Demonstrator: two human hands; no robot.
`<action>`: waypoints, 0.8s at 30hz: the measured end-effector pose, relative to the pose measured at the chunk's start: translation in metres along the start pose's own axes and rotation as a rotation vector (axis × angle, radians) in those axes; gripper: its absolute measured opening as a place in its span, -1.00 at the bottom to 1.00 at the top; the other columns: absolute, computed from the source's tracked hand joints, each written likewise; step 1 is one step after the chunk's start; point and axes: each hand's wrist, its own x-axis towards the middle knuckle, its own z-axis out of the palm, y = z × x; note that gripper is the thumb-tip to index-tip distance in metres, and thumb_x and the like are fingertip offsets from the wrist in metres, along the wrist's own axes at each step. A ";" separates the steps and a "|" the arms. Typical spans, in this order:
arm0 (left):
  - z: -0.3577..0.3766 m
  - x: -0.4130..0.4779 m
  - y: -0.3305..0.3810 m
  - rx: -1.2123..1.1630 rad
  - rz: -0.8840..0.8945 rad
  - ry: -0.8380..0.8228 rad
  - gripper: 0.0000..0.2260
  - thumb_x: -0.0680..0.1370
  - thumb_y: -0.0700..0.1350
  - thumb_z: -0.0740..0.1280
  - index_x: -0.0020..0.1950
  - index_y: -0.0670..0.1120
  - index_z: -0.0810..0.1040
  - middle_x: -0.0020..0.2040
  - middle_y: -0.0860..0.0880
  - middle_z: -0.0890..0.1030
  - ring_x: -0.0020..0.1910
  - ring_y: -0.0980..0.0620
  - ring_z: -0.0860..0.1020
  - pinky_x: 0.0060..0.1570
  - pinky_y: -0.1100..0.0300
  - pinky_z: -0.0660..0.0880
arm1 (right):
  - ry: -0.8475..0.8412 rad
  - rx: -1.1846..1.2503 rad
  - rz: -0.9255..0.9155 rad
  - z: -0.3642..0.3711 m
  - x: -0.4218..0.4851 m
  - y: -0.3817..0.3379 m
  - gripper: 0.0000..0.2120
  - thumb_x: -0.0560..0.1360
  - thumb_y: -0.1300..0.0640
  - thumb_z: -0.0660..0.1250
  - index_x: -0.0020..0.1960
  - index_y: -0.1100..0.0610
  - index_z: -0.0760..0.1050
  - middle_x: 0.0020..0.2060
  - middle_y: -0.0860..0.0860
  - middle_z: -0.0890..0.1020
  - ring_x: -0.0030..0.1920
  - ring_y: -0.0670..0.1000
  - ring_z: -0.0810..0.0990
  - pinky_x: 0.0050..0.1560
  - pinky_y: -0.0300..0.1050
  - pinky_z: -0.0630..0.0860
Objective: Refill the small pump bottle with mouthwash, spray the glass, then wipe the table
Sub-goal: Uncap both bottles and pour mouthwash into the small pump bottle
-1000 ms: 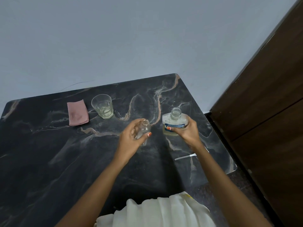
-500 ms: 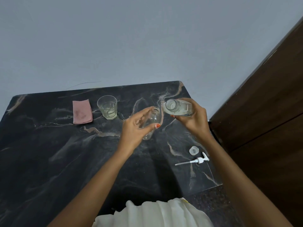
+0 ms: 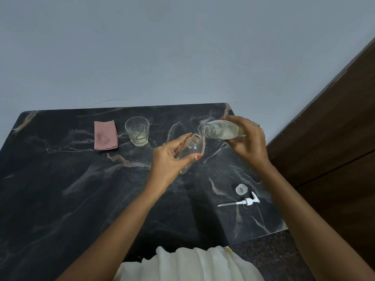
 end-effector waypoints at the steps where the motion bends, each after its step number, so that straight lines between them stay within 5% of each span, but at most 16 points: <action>1: 0.000 0.000 -0.001 0.003 0.001 -0.002 -0.48 0.27 -0.14 0.51 0.17 0.11 0.46 0.00 0.32 0.53 0.07 0.41 0.49 0.04 0.56 0.38 | -0.002 -0.016 -0.009 0.000 0.001 0.000 -0.63 0.27 0.26 0.50 0.06 0.18 0.55 -0.04 0.07 0.67 -0.05 0.08 0.62 -0.05 -0.10 0.46; 7: -0.001 -0.002 -0.004 0.016 0.007 0.000 -0.47 0.28 -0.21 0.51 0.18 0.08 0.45 -0.02 0.33 0.53 0.04 0.43 0.50 0.01 0.57 0.38 | 0.002 -0.130 -0.059 -0.002 0.005 -0.002 -0.63 0.25 0.27 0.50 0.05 0.18 0.56 -0.05 0.08 0.68 -0.05 0.03 0.59 -0.09 -0.33 0.29; 24: 0.001 0.000 -0.007 0.011 0.000 0.007 -0.48 0.29 -0.22 0.50 0.18 0.06 0.45 0.00 0.32 0.51 0.03 0.46 0.48 0.00 0.59 0.36 | 0.007 -0.267 -0.223 -0.005 0.014 -0.004 -0.62 0.23 0.30 0.49 0.04 0.20 0.56 -0.09 0.11 0.68 -0.07 0.14 0.64 -0.17 -0.10 0.48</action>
